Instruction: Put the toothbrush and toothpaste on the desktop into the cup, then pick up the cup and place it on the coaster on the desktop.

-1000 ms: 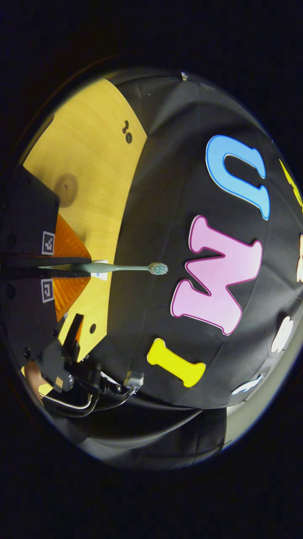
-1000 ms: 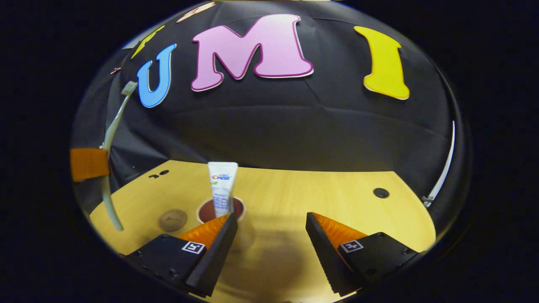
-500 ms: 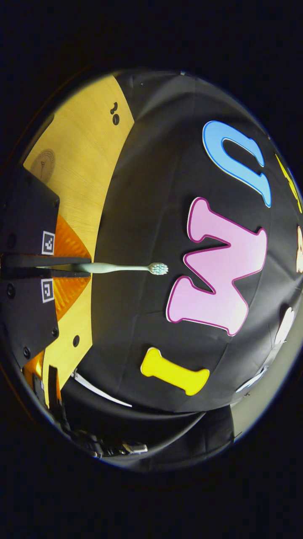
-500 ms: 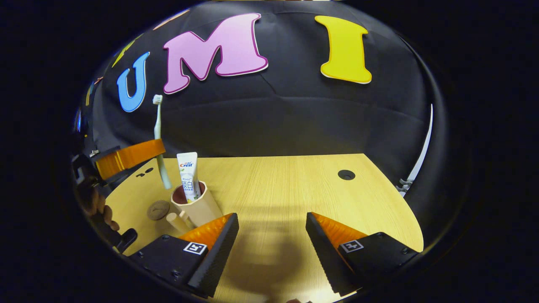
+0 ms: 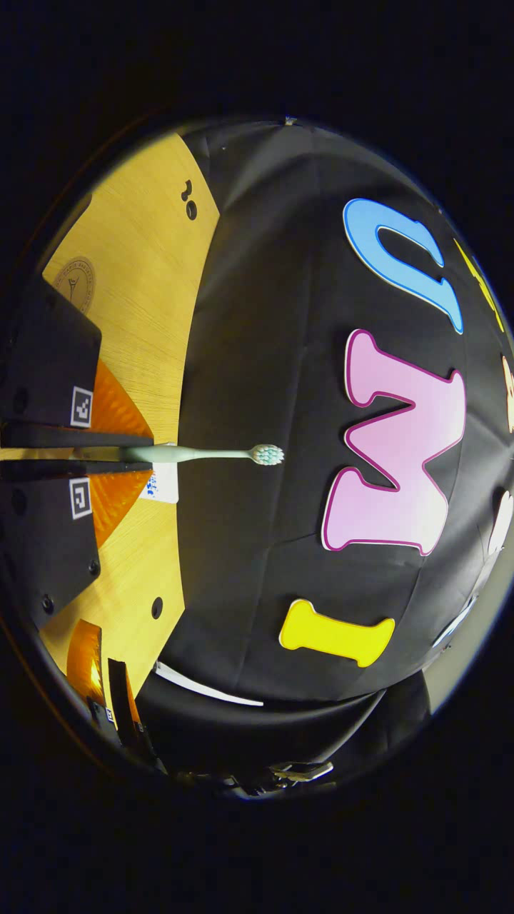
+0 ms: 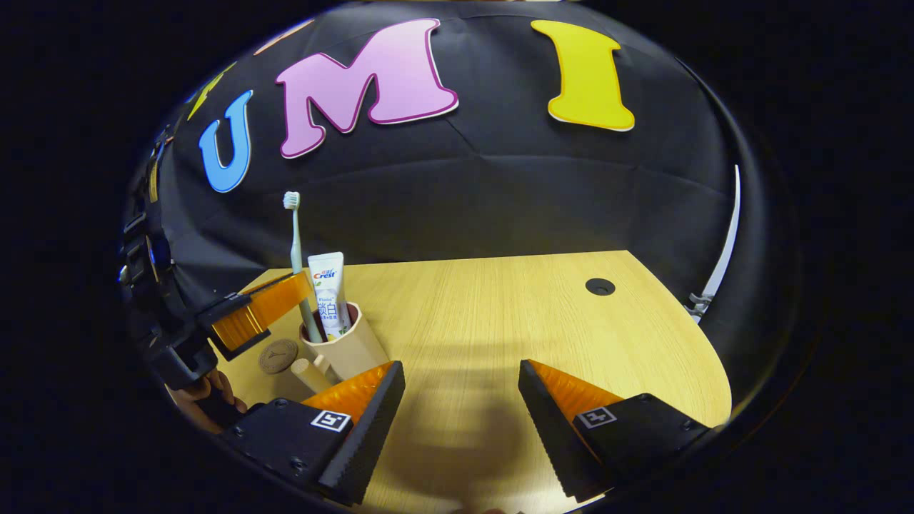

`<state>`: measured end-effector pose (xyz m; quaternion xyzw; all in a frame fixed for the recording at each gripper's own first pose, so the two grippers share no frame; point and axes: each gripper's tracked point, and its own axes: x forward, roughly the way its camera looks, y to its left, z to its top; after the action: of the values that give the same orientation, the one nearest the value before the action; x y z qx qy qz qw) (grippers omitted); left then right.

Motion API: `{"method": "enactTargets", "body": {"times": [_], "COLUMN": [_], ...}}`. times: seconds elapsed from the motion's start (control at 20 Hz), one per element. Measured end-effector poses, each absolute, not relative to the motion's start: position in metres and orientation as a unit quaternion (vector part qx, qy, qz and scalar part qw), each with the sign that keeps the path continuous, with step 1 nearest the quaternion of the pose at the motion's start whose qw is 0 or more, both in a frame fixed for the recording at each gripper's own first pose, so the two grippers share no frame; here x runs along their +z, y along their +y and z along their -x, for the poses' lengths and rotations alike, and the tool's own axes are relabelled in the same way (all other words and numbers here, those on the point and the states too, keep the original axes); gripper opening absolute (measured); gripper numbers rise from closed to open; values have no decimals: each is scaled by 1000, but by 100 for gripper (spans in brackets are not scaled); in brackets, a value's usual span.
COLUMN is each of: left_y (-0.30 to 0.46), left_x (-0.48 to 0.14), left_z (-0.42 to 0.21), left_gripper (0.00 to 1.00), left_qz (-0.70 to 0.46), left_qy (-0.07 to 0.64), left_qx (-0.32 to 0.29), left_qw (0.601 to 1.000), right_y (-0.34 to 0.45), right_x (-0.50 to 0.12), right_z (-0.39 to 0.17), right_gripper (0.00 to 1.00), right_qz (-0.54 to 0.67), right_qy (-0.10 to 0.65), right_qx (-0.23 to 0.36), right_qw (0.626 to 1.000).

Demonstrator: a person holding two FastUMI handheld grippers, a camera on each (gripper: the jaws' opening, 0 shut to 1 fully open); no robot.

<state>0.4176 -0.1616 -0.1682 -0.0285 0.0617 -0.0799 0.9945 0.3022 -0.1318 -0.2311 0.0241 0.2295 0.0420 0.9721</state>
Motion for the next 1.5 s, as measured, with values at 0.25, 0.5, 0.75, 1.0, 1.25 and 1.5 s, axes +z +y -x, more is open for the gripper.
{"method": "enactTargets", "body": {"times": [0.25, 0.5, 0.75, 1.0, 1.25, 1.5], "left_y": [-166, -164, -140, -108, -100, -79], "left_x": [-174, -174, -167, -175, -180, -179], "left_z": [-410, -391, -349, -282, -233, -214], "left_gripper": [41, 92, 96, 96, 97, 98], "left_qz": [15, 11, 15, 21, 29, 30], "left_qy": [68, 77, 91, 134, 162, 172], "left_qx": [-92, -101, -75, -30, -21, -7], "left_qw": [993, 992, 993, 990, 986, 985], "right_y": [-127, -130, -116, -81, -57, -34], "right_x": [-235, -231, -216, -202, -200, -217], "right_z": [-298, -297, -307, -323, -331, -326], "right_gripper": [98, 98, 98, 98, 98, 98], "right_qz": [-14, -21, -12, -22, 2, 17], "right_qy": [233, 234, 237, 271, 331, 410], "right_qx": [55, 47, 65, 102, 128, 141], "right_qw": [971, 971, 969, 957, 935, 901]}}
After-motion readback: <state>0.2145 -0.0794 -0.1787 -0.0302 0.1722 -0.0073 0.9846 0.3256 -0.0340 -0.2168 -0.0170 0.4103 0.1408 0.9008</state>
